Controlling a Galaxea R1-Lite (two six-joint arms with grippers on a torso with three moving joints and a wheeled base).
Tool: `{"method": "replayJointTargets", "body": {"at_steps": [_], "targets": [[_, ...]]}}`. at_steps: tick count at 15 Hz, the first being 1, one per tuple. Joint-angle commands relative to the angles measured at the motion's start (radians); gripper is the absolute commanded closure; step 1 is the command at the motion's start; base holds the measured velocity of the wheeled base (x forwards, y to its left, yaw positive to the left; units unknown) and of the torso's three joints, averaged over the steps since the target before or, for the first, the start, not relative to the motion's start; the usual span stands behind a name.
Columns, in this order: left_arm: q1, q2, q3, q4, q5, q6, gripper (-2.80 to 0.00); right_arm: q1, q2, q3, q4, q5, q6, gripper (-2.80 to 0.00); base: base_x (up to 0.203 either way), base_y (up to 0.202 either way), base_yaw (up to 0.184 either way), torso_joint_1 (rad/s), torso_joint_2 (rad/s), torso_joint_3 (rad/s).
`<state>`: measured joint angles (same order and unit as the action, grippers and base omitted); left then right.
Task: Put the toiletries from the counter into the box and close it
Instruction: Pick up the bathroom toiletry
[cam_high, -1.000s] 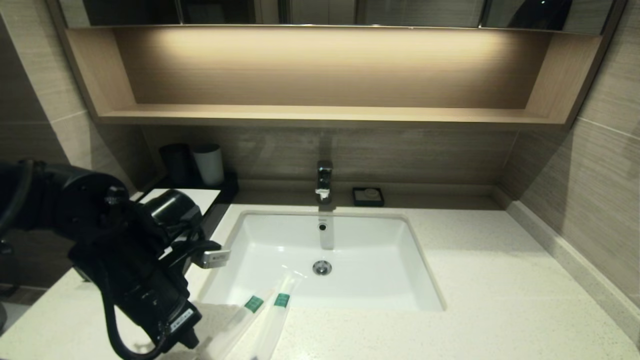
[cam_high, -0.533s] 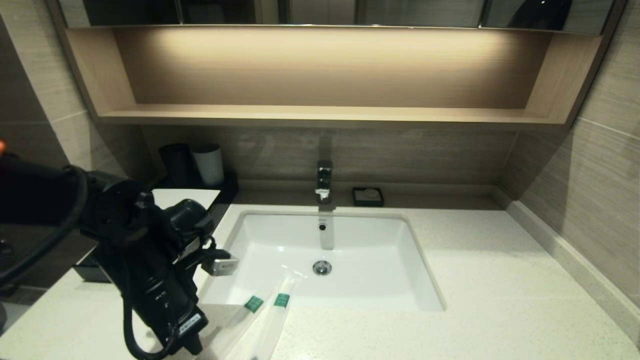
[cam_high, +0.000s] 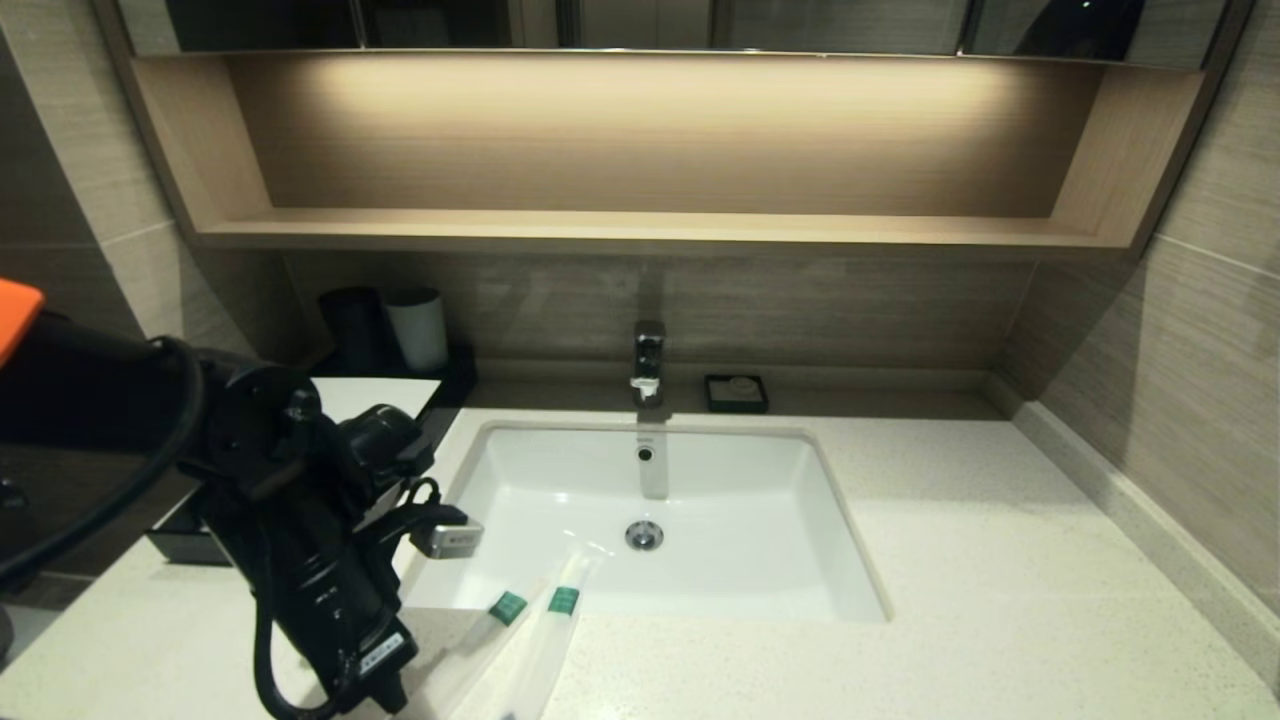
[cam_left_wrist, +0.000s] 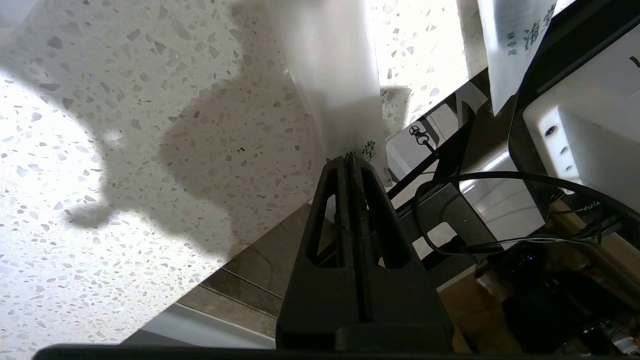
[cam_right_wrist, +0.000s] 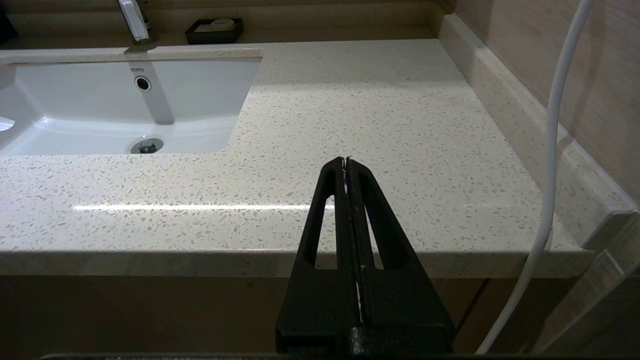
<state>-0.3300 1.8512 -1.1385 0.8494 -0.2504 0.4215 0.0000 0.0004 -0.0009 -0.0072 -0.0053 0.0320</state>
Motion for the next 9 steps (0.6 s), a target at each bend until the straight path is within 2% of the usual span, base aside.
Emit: {"method": "replayJointTargets", "body": {"at_steps": [1,2,9], "targets": [[0.000,-0.003,0.003,0.007,-0.001,0.003,0.00,0.000,0.001,0.001,0.000,-0.001,0.000,0.00,0.000,0.000,0.000,0.000,0.00,0.000],[0.000,0.000,0.006,0.005,-0.001,0.005,-2.80,0.000,0.001,0.000,0.000,-0.001,0.000,0.00,0.000,0.000,0.000,0.000,0.00,0.000],[0.000,0.011,0.006,0.002,-0.001,0.040,-2.80,0.000,0.001,0.001,0.000,-0.001,0.000,0.00,0.000,0.000,0.000,0.000,0.00,0.000]]}}
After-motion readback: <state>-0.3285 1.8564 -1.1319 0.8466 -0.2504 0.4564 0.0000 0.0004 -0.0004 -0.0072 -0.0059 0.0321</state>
